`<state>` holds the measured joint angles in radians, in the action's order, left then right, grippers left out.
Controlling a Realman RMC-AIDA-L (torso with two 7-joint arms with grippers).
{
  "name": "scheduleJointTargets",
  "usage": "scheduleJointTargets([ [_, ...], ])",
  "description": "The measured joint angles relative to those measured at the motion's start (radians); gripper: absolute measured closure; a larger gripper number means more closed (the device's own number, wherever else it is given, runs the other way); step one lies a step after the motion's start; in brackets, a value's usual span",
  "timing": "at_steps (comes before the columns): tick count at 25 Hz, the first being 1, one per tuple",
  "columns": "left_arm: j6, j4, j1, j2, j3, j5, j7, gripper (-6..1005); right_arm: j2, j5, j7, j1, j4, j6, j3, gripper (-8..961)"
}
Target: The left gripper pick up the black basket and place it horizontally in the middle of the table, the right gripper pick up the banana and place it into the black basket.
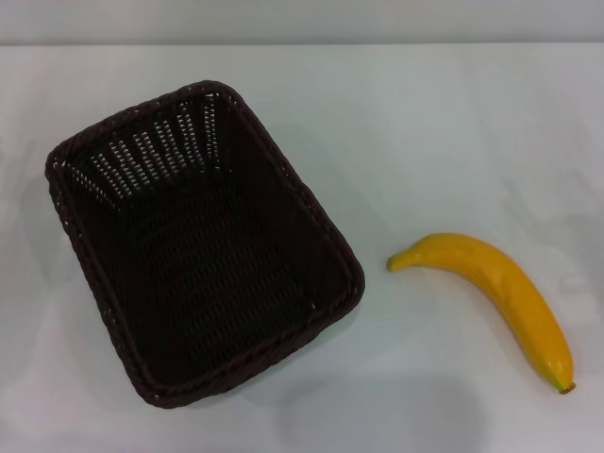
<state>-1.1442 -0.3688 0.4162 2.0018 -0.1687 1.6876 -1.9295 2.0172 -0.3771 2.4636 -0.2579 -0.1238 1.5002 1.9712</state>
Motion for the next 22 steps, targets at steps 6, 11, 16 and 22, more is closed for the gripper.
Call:
scheduleJointTargets([
  [6, 0.0, -0.03, 0.019, -0.009, 0.001, -0.067, 0.07, 140, 0.0, 0.001, 0.0, 0.0, 0.001, -0.001, 0.001, 97],
  [11, 0.024, -0.03, 0.015, -0.003, 0.004, -0.062, 0.063, 140, 0.002, 0.004, 0.0, 0.0, 0.001, -0.002, 0.002, 98],
  [16, 0.038, -0.03, 0.015, -0.004, -0.006, -0.069, 0.071, 140, 0.002, 0.012, 0.0, 0.0, 0.001, -0.002, 0.002, 98],
  [22, 0.039, -0.03, 0.018, -0.033, -0.097, -0.071, 0.15, 140, 0.001, 0.012, 0.0, 0.0, 0.001, -0.002, 0.002, 97],
])
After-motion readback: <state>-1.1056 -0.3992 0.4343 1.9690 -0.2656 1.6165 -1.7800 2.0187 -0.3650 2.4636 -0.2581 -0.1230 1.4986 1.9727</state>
